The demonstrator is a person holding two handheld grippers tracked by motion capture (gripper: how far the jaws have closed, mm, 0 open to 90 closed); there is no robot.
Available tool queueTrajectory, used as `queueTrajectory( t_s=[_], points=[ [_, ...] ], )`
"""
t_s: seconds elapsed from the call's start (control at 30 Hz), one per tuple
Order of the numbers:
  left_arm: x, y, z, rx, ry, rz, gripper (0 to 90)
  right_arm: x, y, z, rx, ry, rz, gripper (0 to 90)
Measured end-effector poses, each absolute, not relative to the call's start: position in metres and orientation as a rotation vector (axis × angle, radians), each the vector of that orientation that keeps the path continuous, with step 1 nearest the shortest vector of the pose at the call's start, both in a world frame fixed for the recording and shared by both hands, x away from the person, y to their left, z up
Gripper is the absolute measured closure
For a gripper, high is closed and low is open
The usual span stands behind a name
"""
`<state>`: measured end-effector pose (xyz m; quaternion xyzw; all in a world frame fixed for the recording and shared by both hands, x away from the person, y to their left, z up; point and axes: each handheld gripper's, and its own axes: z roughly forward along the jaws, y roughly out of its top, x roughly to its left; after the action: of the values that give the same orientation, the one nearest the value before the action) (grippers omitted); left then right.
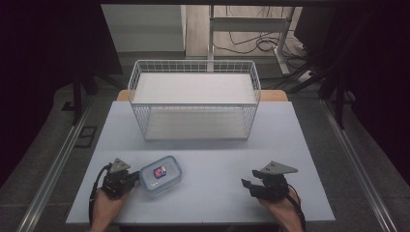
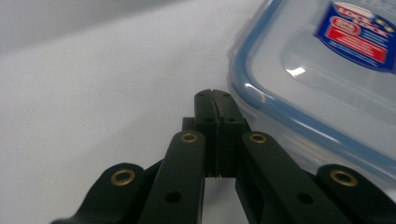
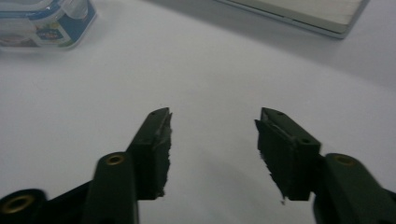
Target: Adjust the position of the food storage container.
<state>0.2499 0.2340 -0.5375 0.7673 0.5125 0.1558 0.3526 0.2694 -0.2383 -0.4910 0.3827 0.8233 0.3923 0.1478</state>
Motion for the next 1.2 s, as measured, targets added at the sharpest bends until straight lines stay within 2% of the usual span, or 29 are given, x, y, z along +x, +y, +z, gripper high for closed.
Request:
queueTrajectory(
  t_s=[0.17,0.3,0.47,0.67,1.2],
  points=[
    [0.258,0.232,-0.538,1.974,1.330,0.369,90.0,0.274,-0.232,-0.493,1.074,2.398,1.101,50.6],
    [0.245,0.236,-0.533,1.952,1.348,0.357,90.0,0.277,-0.226,-0.491,1.052,2.410,1.091,52.8],
    [0.224,0.234,-0.528,1.947,1.332,0.349,90.0,0.280,-0.223,-0.491,1.044,2.425,1.106,51.6],
    [0.236,0.227,-0.531,1.965,1.343,0.341,90.0,0.283,-0.217,-0.490,1.031,2.440,1.121,51.0],
    [0.272,0.187,-0.532,2.043,1.261,0.318,90.0,0.304,-0.190,-0.490,1.031,2.507,1.172,70.4]
  ],
)
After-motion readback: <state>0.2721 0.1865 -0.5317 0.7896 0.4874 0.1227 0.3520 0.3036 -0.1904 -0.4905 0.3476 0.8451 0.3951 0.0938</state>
